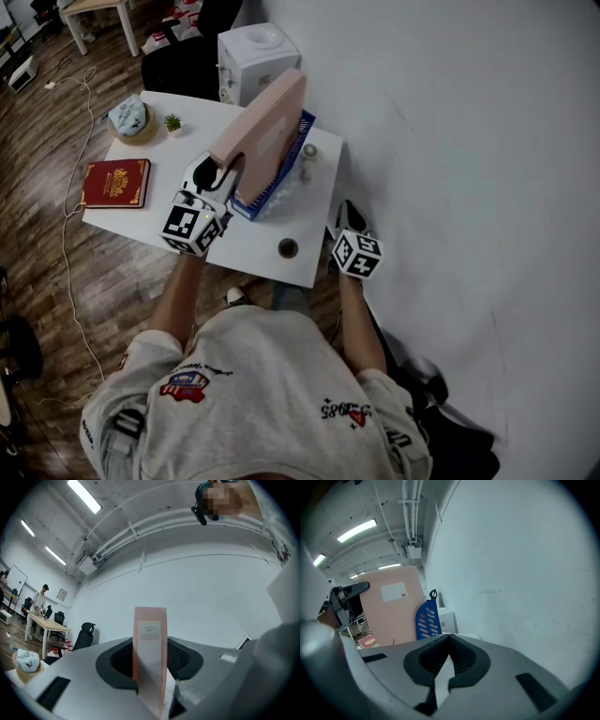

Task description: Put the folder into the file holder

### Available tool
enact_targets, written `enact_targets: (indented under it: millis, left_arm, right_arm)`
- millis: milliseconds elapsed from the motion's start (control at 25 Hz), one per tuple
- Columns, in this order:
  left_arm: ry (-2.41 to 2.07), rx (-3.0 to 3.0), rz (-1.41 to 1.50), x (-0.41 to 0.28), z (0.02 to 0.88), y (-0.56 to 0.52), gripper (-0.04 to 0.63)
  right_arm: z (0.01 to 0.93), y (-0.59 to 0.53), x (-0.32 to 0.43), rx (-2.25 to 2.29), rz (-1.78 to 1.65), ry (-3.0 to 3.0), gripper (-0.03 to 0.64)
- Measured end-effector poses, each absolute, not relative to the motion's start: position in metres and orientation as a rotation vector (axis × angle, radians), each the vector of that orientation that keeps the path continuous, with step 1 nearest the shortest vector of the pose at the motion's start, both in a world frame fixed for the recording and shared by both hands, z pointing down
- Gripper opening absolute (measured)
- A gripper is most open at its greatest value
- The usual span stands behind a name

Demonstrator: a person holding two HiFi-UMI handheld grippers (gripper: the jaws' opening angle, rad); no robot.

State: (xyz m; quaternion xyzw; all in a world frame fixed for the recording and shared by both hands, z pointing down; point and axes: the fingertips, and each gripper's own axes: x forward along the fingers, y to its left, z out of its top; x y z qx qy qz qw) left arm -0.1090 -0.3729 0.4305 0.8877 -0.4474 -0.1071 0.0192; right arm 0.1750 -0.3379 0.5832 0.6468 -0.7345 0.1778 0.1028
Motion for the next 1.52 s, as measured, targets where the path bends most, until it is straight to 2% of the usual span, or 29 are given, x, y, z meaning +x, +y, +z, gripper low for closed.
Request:
enact_targets:
  millis: [1520]
  left_arm:
    - [-1.465, 2.789, -0.287, -0.093, 0.426, -0.368, 0.152]
  right_arm:
    - [0.581, -0.32, 0.192, 1.923, 0.532, -2.149, -0.006]
